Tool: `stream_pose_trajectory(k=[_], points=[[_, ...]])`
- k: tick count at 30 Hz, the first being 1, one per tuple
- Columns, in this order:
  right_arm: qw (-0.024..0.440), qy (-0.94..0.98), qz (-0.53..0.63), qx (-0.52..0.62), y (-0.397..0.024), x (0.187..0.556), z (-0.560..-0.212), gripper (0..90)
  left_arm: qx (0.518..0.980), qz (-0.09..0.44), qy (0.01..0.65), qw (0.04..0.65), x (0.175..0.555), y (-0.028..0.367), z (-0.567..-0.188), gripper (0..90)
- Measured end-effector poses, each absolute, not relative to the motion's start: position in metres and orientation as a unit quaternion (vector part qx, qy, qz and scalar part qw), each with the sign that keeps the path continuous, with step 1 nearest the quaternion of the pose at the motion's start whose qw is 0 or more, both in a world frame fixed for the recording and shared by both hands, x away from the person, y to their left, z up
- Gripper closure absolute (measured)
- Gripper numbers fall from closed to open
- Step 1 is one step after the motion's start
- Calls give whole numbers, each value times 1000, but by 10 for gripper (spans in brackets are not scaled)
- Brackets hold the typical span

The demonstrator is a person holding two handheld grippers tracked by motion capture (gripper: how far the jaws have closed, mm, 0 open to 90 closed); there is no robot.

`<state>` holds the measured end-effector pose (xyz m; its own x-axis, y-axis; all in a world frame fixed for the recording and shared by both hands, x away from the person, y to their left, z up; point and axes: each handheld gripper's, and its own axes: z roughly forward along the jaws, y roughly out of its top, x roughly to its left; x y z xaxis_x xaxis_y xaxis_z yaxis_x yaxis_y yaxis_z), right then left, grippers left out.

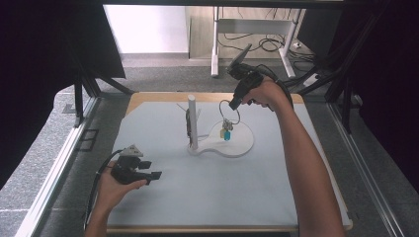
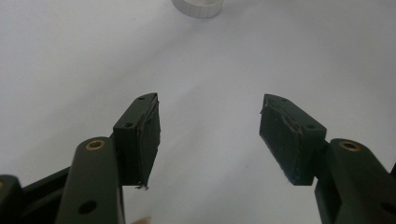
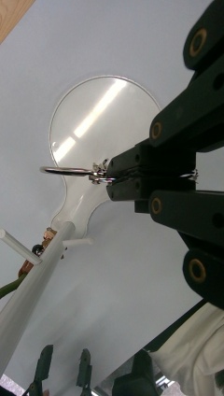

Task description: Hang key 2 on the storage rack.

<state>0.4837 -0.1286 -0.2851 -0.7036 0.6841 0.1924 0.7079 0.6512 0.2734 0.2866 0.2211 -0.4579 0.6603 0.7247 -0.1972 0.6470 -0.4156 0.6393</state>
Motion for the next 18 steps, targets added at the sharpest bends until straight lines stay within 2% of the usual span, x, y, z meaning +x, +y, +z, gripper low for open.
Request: stream_pose_trajectory(k=[18], points=[[36,-912,-153,-379,-113,489,-293,881,839,56,409,356,287,222,-457,386]])
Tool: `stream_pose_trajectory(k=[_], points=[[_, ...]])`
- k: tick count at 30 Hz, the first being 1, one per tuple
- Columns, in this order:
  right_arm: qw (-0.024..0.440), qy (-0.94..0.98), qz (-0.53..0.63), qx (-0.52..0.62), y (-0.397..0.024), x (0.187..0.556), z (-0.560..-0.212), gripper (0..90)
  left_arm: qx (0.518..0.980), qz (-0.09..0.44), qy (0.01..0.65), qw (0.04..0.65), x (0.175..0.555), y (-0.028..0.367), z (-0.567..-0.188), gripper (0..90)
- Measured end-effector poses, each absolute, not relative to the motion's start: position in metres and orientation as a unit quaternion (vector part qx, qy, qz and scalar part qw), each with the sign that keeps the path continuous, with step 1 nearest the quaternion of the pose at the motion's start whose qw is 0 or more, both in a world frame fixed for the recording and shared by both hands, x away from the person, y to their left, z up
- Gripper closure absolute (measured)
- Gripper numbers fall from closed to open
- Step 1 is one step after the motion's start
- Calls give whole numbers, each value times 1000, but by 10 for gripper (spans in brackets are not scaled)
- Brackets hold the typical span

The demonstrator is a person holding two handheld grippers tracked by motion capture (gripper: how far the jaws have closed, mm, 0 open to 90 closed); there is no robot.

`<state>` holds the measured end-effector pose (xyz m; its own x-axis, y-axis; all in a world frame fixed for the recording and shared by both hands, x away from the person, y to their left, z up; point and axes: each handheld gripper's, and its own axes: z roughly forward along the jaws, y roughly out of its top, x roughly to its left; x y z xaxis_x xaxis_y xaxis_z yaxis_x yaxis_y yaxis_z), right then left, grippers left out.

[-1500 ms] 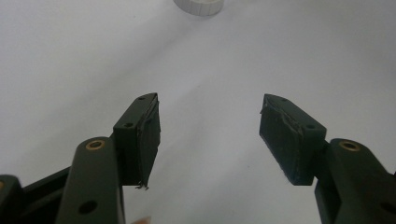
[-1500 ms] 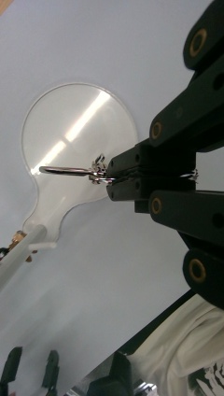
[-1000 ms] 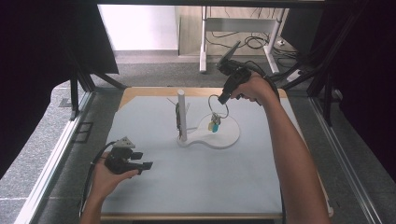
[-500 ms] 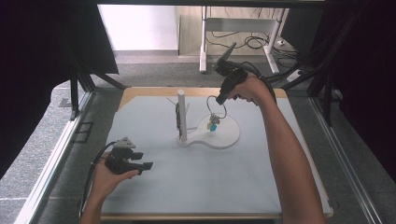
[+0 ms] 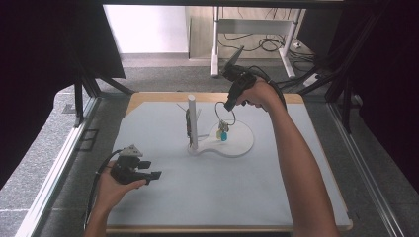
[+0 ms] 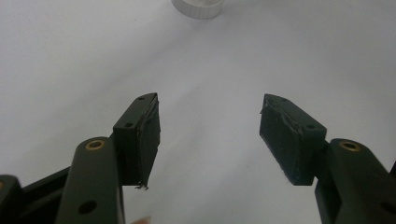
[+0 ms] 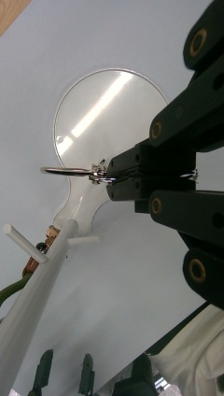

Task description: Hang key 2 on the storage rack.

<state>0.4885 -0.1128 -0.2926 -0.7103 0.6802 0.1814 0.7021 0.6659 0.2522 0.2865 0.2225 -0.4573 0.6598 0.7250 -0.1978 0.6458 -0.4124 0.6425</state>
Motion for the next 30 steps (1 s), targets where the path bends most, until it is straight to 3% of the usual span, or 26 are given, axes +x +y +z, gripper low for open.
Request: stream_pose_trajectory(k=[30], points=[[31,-920,-146,-363,-79,496,-303,880,840,53,405,356,286,222,-457,385]])
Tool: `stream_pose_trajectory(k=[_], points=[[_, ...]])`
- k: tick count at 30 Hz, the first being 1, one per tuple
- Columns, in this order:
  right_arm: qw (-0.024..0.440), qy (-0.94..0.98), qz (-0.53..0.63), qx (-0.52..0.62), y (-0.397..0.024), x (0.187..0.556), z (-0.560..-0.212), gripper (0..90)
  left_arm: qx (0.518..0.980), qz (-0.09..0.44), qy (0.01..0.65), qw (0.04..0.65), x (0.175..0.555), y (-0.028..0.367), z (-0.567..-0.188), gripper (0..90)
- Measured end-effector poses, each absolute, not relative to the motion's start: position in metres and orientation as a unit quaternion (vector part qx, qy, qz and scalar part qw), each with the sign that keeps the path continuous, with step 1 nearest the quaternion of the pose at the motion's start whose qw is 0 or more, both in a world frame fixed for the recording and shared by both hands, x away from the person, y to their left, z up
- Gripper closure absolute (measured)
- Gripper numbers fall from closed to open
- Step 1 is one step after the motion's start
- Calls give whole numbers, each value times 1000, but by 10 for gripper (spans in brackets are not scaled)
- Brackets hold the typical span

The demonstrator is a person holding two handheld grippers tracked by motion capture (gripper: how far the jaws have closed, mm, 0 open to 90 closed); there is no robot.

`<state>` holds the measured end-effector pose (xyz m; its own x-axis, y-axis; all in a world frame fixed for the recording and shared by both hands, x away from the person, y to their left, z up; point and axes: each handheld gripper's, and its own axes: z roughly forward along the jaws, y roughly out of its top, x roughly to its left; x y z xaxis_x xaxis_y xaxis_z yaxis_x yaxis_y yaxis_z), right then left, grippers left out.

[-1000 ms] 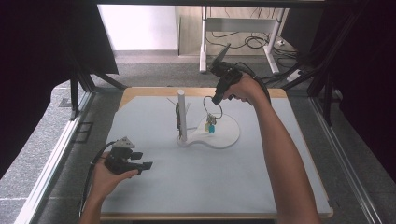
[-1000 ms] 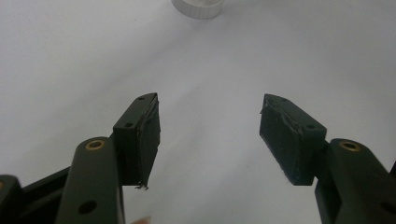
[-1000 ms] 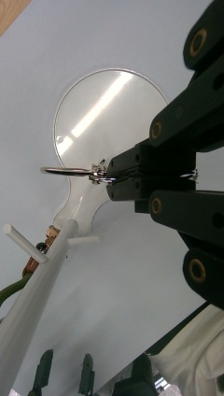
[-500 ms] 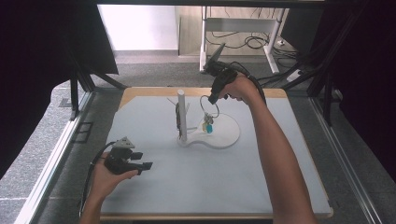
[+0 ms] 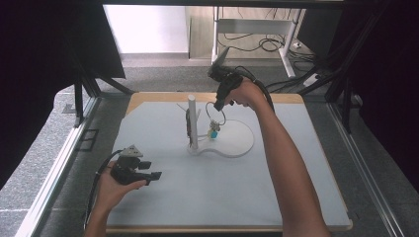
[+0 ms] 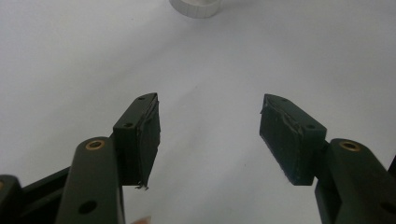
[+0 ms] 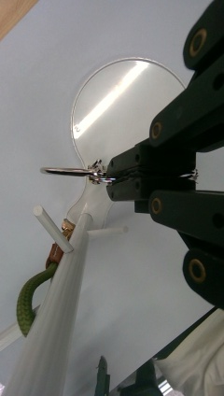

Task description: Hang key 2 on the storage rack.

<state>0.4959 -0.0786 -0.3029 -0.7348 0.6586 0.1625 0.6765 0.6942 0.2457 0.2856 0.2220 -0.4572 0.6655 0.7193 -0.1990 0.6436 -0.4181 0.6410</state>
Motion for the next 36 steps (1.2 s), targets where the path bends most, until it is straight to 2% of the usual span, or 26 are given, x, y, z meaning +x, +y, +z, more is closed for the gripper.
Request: stream_pose_trajectory(k=[36], points=[[45,-927,-159,-338,-57,489,-311,880,843,52,403,353,286,219,-459,385]])
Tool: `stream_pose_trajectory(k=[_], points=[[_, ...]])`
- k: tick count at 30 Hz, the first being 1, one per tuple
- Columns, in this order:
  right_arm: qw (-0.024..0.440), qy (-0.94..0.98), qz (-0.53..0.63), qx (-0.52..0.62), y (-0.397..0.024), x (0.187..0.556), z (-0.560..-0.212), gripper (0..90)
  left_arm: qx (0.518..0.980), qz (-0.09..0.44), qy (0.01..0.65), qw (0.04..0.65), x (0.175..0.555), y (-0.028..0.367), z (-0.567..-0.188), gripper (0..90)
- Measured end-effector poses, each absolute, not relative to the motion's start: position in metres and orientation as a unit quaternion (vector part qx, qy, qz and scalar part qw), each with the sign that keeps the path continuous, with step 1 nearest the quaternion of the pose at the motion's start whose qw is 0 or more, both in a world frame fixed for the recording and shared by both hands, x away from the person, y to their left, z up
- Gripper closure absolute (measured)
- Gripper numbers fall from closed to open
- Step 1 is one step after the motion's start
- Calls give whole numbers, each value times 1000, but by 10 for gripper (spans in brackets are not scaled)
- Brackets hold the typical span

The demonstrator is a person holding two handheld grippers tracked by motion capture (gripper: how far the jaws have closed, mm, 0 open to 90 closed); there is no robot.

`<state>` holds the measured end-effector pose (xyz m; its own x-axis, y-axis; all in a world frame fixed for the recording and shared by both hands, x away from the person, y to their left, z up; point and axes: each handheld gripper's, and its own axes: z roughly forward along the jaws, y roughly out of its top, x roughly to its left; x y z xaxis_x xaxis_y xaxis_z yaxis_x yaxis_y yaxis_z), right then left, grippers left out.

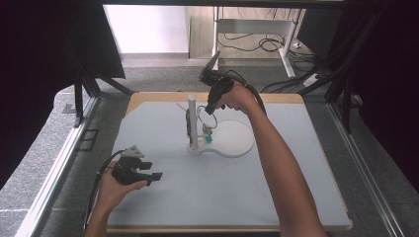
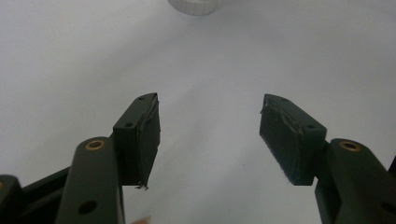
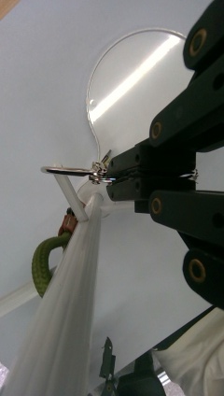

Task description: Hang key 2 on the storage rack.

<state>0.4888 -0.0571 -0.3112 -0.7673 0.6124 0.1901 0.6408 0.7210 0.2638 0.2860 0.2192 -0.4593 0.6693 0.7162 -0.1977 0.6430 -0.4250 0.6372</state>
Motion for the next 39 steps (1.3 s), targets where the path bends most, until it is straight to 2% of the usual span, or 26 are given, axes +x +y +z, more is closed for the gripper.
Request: stream_pose_trajectory(k=[31,39], points=[[78,-930,-170,-317,-49,474,-342,867,848,49,400,344,288,219,-463,386],[85,-926,-188,-316,-57,472,-339,761,846,46,402,346,289,218,-464,387]])
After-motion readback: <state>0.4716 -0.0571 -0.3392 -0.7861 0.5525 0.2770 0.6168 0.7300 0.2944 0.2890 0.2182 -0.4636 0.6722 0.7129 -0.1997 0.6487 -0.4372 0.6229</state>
